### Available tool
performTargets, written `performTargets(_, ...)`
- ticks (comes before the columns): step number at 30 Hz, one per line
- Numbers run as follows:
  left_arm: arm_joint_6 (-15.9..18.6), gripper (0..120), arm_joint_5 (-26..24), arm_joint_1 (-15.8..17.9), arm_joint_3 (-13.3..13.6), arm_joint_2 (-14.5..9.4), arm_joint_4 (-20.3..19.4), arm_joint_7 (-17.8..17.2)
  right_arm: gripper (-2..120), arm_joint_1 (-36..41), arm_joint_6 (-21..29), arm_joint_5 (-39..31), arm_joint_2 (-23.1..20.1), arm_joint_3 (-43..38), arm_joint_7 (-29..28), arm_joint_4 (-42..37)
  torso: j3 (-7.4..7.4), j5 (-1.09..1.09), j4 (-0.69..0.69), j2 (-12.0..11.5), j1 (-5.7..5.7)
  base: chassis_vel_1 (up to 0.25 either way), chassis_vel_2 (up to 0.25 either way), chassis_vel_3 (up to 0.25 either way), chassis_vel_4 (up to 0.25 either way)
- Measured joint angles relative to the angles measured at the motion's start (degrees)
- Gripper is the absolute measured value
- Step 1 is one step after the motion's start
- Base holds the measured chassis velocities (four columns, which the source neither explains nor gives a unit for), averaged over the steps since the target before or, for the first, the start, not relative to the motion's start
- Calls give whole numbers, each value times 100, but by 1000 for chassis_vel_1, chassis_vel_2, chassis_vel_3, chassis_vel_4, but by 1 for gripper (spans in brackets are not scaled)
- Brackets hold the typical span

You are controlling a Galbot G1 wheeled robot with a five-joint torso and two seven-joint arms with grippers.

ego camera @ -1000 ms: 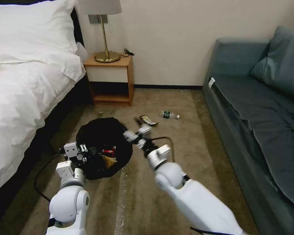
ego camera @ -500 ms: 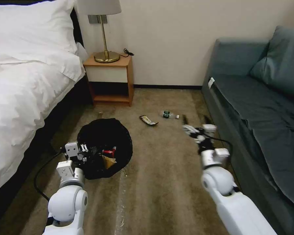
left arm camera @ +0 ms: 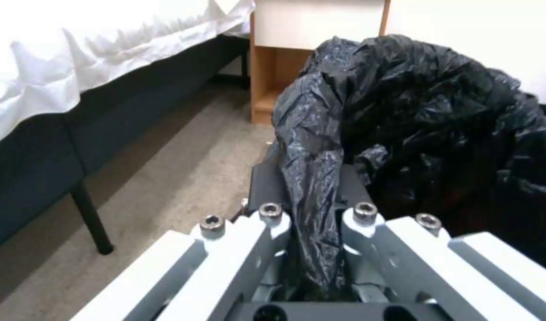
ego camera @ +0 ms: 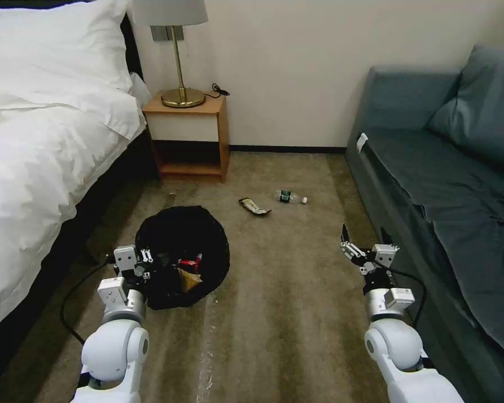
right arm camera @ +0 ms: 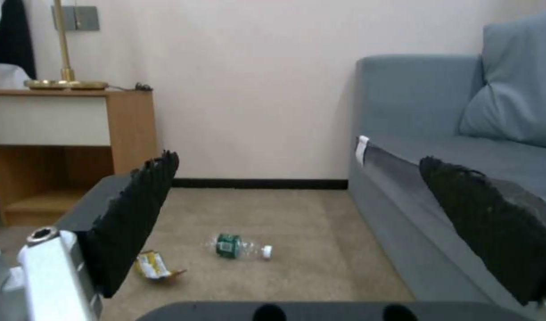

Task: Pick up the trash bin, then pick up the garbage on the floor and place it into the trash bin.

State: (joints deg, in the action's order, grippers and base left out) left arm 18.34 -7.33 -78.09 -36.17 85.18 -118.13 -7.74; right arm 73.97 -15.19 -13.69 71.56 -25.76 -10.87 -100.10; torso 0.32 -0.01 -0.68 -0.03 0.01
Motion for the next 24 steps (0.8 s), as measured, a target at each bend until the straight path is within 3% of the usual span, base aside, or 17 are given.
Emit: performTargets(24,0,5,20,68,30,62,62,-82,100,43,-83,-53,12,-76,241,77,0,0,-1,0,0,0,0,0,0)
